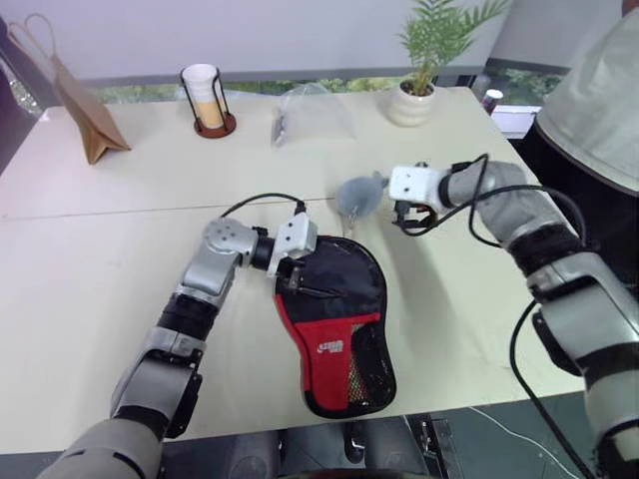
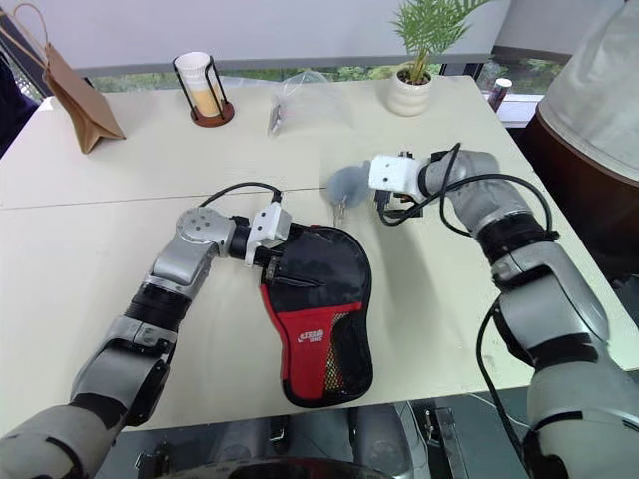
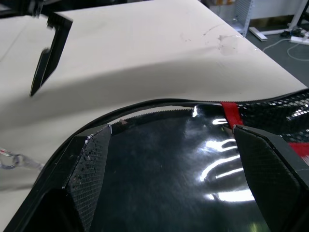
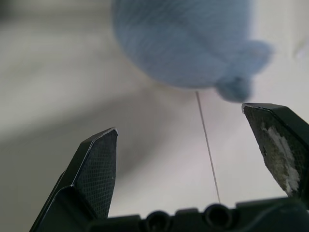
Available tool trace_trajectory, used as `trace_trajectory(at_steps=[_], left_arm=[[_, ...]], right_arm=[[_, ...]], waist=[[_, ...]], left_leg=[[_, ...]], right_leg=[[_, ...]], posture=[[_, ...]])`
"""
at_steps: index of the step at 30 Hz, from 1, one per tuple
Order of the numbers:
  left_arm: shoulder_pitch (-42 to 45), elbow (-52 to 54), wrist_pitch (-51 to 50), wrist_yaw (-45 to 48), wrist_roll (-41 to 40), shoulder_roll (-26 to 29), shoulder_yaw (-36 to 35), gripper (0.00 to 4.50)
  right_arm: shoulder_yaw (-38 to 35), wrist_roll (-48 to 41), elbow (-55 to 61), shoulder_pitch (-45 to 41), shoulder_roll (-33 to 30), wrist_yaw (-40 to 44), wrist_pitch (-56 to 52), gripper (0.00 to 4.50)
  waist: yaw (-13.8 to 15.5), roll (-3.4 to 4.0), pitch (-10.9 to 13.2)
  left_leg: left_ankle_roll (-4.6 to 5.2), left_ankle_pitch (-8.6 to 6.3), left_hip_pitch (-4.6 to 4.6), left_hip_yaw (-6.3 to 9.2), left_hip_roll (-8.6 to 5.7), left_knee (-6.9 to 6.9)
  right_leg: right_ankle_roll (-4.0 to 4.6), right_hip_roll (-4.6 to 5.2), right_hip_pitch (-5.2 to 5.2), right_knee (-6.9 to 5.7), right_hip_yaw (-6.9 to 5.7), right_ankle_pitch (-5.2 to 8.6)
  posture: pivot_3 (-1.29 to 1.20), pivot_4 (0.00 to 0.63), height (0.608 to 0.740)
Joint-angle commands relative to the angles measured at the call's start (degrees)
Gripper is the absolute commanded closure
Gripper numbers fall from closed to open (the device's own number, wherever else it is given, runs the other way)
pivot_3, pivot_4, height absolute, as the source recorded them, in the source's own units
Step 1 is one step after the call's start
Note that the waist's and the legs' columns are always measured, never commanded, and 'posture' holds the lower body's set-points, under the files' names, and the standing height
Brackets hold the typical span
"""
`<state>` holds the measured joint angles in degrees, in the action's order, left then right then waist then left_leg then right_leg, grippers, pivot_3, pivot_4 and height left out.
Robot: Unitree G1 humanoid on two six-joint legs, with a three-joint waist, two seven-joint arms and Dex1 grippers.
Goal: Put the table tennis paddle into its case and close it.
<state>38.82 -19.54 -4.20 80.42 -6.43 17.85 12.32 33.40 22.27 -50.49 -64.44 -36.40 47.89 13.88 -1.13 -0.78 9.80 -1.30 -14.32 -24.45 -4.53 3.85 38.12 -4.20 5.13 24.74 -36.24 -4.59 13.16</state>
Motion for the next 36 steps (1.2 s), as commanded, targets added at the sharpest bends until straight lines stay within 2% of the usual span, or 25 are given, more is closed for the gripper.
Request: trace_trajectory(at_steps=[1, 7, 12, 21, 27, 30, 36], left_arm=[[-1.14, 3.33, -2.73, -1.32, -1.18, 0.81, 0.89, 0.35], [-3.61, 6.23, -5.98, -2.44, -1.05, 2.88, 2.41, 0.35], [-4.41, 6.18, -6.58, -4.29, -0.61, 3.42, 3.13, 0.35], [-5.28, 6.98, -8.36, -7.2, -1.0, 2.23, 4.82, 0.35], [-6.42, 8.33, -8.62, -7.89, -0.82, 2.91, 5.47, 0.35], [-7.25, 9.39, -9.4, -8.24, -0.94, 3.46, 5.61, 0.32], [-8.22, 8.53, -9.98, -9.89, 0.32, 3.08, 6.9, 0.32]], right_arm=[[0.25, 3.96, -6.54, -4.93, 2.08, -4.38, 7.63, 0.0], [-0.13, 7.54, -11.23, -9.14, 4.05, -8.08, 13.22, 0.0], [-0.34, 7.87, -11.64, -10.23, 5.29, -5.99, 16.29, 0.0], [3.5, 15.53, -18.84, -13.15, 10.75, -9.8, 16.74, 0.0], [3.17, 16.27, -22.1, -14.15, 12.5, -8.64, 15.96, 0.0], [2.95, 16.23, -22.71, -14.33, 12.92, -7.92, 15.85, 0.9], [2.39, 15.85, -22.94, -14.45, 12.94, -6.73, 15.65, 3.91]], waist=[[0.01, 0.08, 0.05], [0.27, 0.19, 0.11], [0.29, 0.19, 0.12], [0.14, 0.22, 0.13], [0.17, 0.22, 0.13], [0.17, 0.22, 0.12], [0.22, 0.24, 0.11]], left_leg=[[0.0, 0.0, 0.0, 0.0, 0.0, 0.0], [-0.02, 0.01, 0.01, -0.01, 0.01, -0.01], [-0.02, 0.01, 0.0, -0.01, 0.01, 0.0], [-0.04, 0.02, 0.03, -0.02, 0.01, 0.0], [-0.05, 0.03, 0.03, -0.02, 0.01, 0.0], [-0.05, 0.03, 0.04, -0.02, 0.01, 0.0], [-0.06, 0.03, 0.06, -0.02, 0.01, 0.0]], right_leg=[[0.0, 0.0, 0.0, -0.01, 0.0, 0.0], [0.0, 0.0, 0.02, -0.06, 0.01, 0.0], [0.01, 0.01, 0.01, -0.06, 0.02, 0.0], [0.01, 0.0, 0.02, -0.1, 0.02, 0.0], [0.01, 0.0, 0.01, -0.1, 0.02, 0.0], [0.01, 0.0, 0.01, -0.1, 0.03, 0.0], [0.01, 0.0, -0.01, -0.11, 0.03, 0.0]], posture=[[0.0, 0.15, 0.74], [0.0, 0.15, 0.74], [0.0, 0.15, 0.74], [0.0, 0.15, 0.74], [0.0, 0.15, 0.74], [0.0, 0.15, 0.74], [0.0, 0.15, 0.74]])
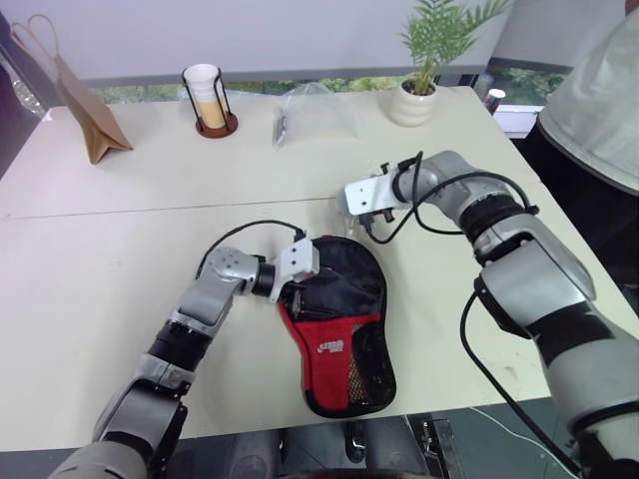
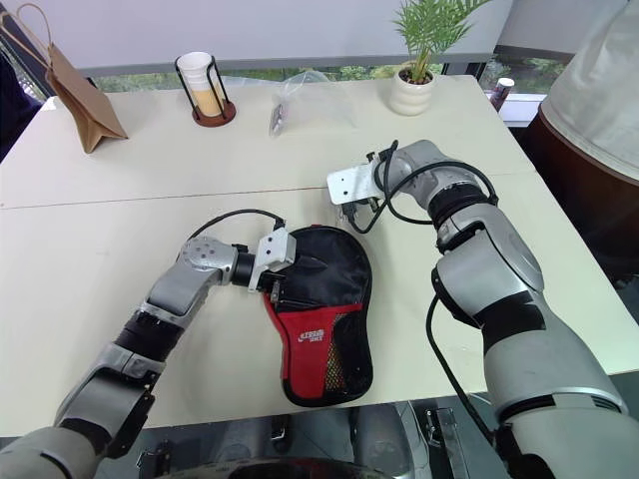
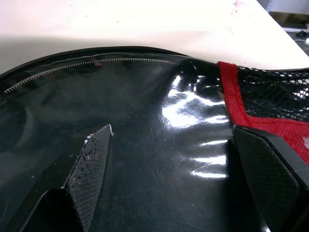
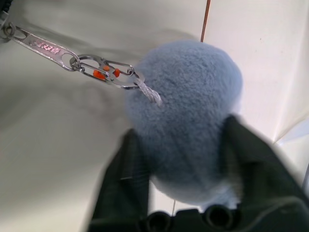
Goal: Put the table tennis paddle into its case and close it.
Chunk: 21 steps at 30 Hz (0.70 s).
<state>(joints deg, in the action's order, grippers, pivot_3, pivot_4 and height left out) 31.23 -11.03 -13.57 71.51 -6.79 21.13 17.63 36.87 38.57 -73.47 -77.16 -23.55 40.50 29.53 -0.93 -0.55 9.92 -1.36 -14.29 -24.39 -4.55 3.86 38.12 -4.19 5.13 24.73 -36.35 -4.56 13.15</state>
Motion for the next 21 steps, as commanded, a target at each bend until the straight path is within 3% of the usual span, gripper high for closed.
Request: trace_trajectory(at_steps=[1, 2, 11, 21], left_arm=[[-0.61, -0.9, -0.17, -1.38, 1.2, -0.27, 1.92, 0.32], [-0.59, -1.61, 0.11, -1.6, 1.45, -0.28, 2.15, 0.32], [-0.18, -4.98, 4.05, -3.61, 4.32, 0.6, 3.85, 0.32], [-0.41, -5.35, 4.64, -4.03, 4.86, 1.22, 5.4, 0.32]], right_arm=[[-1.22, -0.51, 0.14, -1.77, -0.01, 0.85, 0.08, 4.26], [-1.33, -0.53, 0.25, -1.8, -0.11, 0.93, 0.09, 4.48], [-2.53, -1.19, 1.6, -1.39, -2.11, 3.92, -0.11, 4.48], [-3.51, -2.42, 6.82, 2.63, -9.44, 8.87, 2.29, 4.48]], waist=[[0.05, 0.01, 0.0], [0.07, 0.01, -0.01], [0.12, 0.02, -0.02], [0.21, 0.09, -0.06]], left_leg=[[0.0, 0.0, 0.02, 0.0, 0.0, 0.0], [0.0, 0.0, 0.04, 0.0, 0.0, 0.0], [0.0, 0.0, 0.2, 0.0, 0.0, 0.0], [0.0, 0.0, 0.29, 0.0, -0.01, 0.01]], right_leg=[[0.0, 0.0, -0.02, 0.0, 0.0, 0.0], [0.0, 0.0, -0.04, 0.0, 0.0, 0.0], [0.0, 0.0, -0.2, 0.0, 0.0, 0.0], [0.0, 0.01, -0.27, 0.0, 0.0, 0.0]], posture=[[0.0, 0.15, 0.74], [0.0, 0.15, 0.74], [0.0, 0.15, 0.74], [0.0, 0.15, 0.74]])
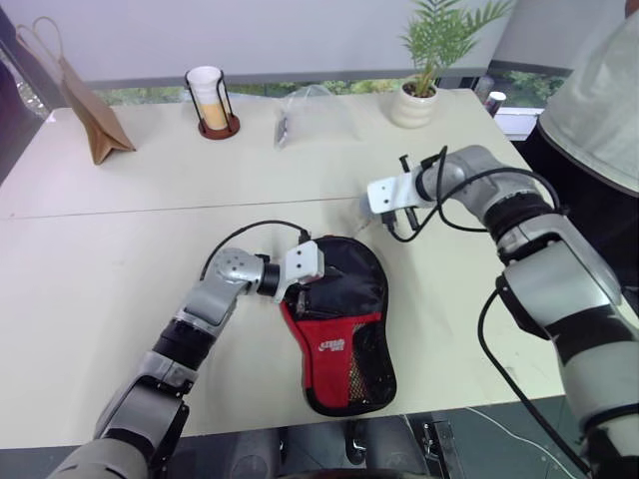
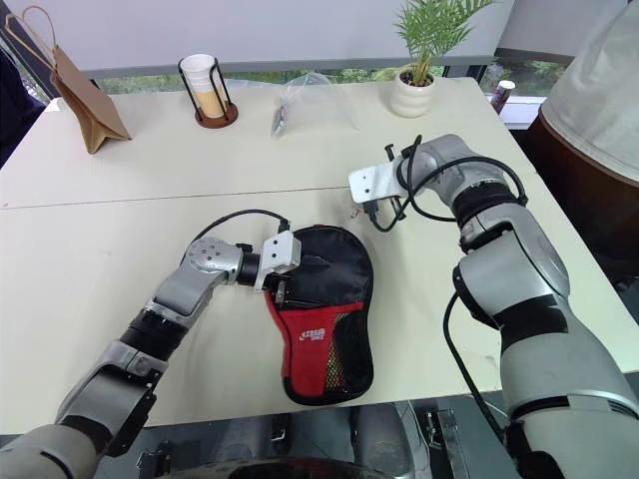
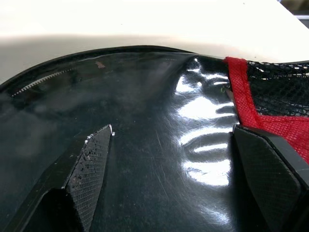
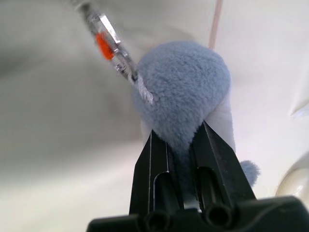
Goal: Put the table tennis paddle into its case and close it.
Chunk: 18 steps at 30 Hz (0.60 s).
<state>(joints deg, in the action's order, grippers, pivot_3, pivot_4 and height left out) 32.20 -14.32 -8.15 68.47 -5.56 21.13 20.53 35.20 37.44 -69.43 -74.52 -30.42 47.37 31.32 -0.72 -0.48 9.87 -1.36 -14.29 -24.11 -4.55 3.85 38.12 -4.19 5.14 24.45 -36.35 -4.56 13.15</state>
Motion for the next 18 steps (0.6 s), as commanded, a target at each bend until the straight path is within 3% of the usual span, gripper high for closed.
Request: trace_trajectory(at_steps=[1, 18], left_arm=[[-1.45, -2.01, -0.88, -0.92, 3.61, 1.3, 2.62, 0.32], [-1.11, -2.33, -1.75, -0.43, 3.32, 1.82, 3.55, 0.32]], right_arm=[[-2.14, -1.86, 3.94, 0.89, -3.4, 3.19, 0.74, 4.48], [-7.36, -9.55, 35.09, 20.2, -16.27, 18.06, -5.37, 4.48]], waist=[[0.03, 0.03, -0.02], [0.31, 0.06, -0.07]], left_leg=[[0.0, 0.0, 0.0, 0.0, 0.0, 0.0], [0.0, 0.0, 0.13, 0.01, -0.01, 0.01]], right_leg=[[0.0, 0.0, 0.0, 0.0, 0.0, 0.0], [0.0, 0.01, -0.16, 0.04, 0.0, 0.01]], posture=[[0.0, 0.15, 0.74], [0.0, 0.15, 0.74]])
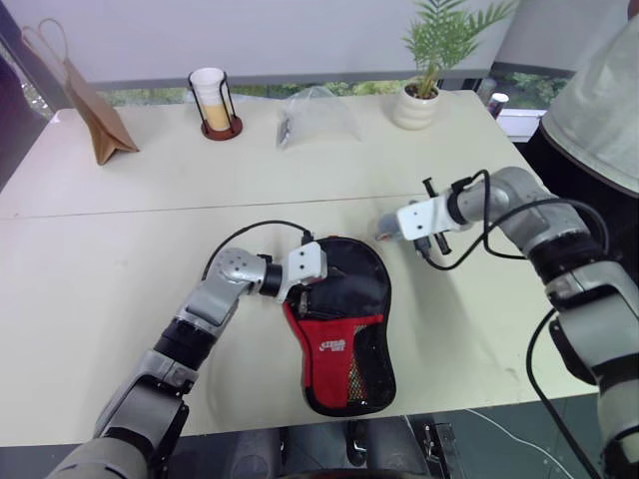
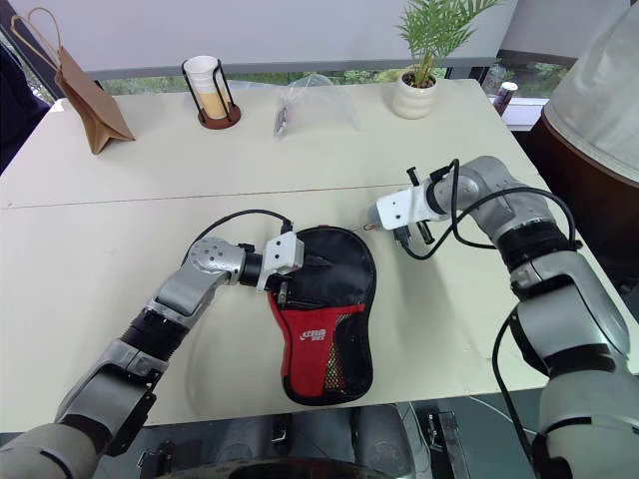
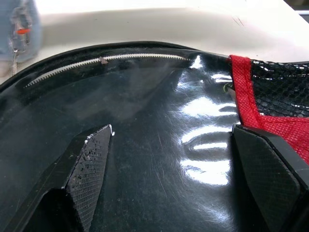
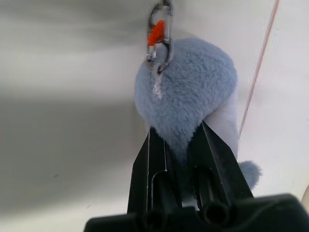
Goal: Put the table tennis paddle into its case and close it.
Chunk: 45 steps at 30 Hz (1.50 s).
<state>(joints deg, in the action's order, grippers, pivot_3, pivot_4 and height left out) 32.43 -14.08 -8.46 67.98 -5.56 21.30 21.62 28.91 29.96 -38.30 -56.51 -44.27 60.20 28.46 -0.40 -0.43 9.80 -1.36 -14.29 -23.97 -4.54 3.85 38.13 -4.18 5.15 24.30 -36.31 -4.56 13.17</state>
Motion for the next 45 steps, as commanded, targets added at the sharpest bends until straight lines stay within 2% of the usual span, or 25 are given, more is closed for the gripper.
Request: trace_trajectory(at_steps=[1, 6, 8, 13, 16, 18, 22, 27, 35, 45], left_arm=[[-1.26, -2.66, -1.4, 0.09, 3.31, 1.68, 2.44, 0.32], [-0.91, -3.25, -1.15, 0.19, 3.38, 1.61, 2.44, 0.32], [-0.71, -3.63, -0.99, 0.21, 3.4, 1.49, 2.47, 0.32], [-0.27, -4.41, -0.72, 0.19, 3.46, 1.15, 2.59, 0.32], [-0.12, -4.7, -0.67, 0.12, 3.5, 1.03, 2.66, 0.32], [-0.21, -4.65, -0.77, 0.02, 3.53, 1.0, 2.78, 0.32], [-0.42, -4.39, -0.92, -0.24, 3.52, 1.01, 2.93, 0.32], [-0.71, -3.95, -1.08, -0.68, 3.45, 0.95, 3.16, 0.32], [-1.36, -3.53, -1.25, -0.73, 3.28, 1.13, 3.45, 0.32], [-1.73, -3.25, -1.5, -0.85, 3.49, 0.85, 3.94, 0.32]], right_arm=[[-1.45, -2.77, 5.37, 2.85, -2.69, 6.46, -3.46, 4.48], [-3.08, -8.31, 11.9, 4.97, -4.06, 16.26, -10.86, 4.48], [-3.54, -12.43, 13.44, 4.7, -3.32, 22.95, -15.76, 4.48], [-1.41, -15.76, 6.98, -0.69, -0.37, 31.74, -21.1, 4.48], [2.27, -17.44, 2.61, -3.76, -0.03, 32.3, -20.93, 4.48], [7.36, -20.34, 1.7, -5.23, -1.5, 32.3, -20.81, 4.48], [16.96, -25.44, 3.48, -5.96, -6.45, 32.3, -20.54, 4.48], [23.66, -29.47, 6.8, -5.7, -11.8, 32.3, -19.88, 4.48], [28.11, -32.86, 14.1, -3.74, -18.09, 32.3, -22.45, 4.48], [30.06, -35.85, 29.57, 2.88, -26.63, 32.3, -27.28, 4.48]], waist=[[0.01, 0.0, 0.0], [-0.02, 0.0, -0.01], [-0.06, 0.0, -0.01], [-0.21, 0.0, -0.02], [-0.14, 0.0, -0.02], [-0.15, 0.01, -0.02], [0.13, 0.01, -0.02], [1.01, 0.02, -0.03], [1.36, 0.01, -0.06], [2.67, 0.0, -0.15]], left_leg=[[0.0, 0.0, 0.01, 0.0, 0.0, 0.0], [0.0, 0.0, 0.04, 0.01, 0.0, 0.0], [0.0, 0.0, 0.05, 0.01, 0.0, 0.0], [0.01, 0.0, 0.09, 0.01, 0.0, 0.0], [0.01, 0.0, 0.11, 0.02, 0.01, 0.0], [0.01, 0.0, 0.1, 0.01, 0.01, 0.0], [0.0, -0.01, 0.1, 0.01, 0.01, -0.01], [0.0, -0.01, 0.1, 0.01, 0.0, 0.0], [0.0, -0.02, 0.09, 0.0, -0.02, 0.0], [0.0, -0.03, 0.07, 0.01, -0.01, 0.0]], right_leg=[[0.0, 0.0, -0.01, 0.0, 0.0, 0.0], [0.0, 0.0, -0.04, 0.0, 0.0, 0.0], [0.0, -0.01, -0.04, 0.0, 0.0, 0.0], [0.01, -0.01, -0.07, 0.0, 0.0, 0.0], [0.02, -0.01, -0.07, -0.01, 0.0, 0.0], [0.02, 0.0, -0.07, -0.01, 0.0, 0.01], [0.02, 0.01, -0.08, 0.01, 0.0, 0.01], [0.03, 0.02, -0.08, 0.03, 0.0, 0.01], [0.18, 0.06, -0.1, 0.08, -0.01, 0.1], [0.17, 0.06, -0.1, 0.13, -0.03, 0.13]], posture=[[0.0, 0.15, 0.74], [0.0, 0.15, 0.74], [0.0, 0.15, 0.74], [0.0, 0.15, 0.74], [0.0, 0.15, 0.74], [0.0, 0.15, 0.74], [0.0, 0.15, 0.74], [0.0, 0.15, 0.74], [0.0, 0.15, 0.74], [0.0, 0.15, 0.74]])
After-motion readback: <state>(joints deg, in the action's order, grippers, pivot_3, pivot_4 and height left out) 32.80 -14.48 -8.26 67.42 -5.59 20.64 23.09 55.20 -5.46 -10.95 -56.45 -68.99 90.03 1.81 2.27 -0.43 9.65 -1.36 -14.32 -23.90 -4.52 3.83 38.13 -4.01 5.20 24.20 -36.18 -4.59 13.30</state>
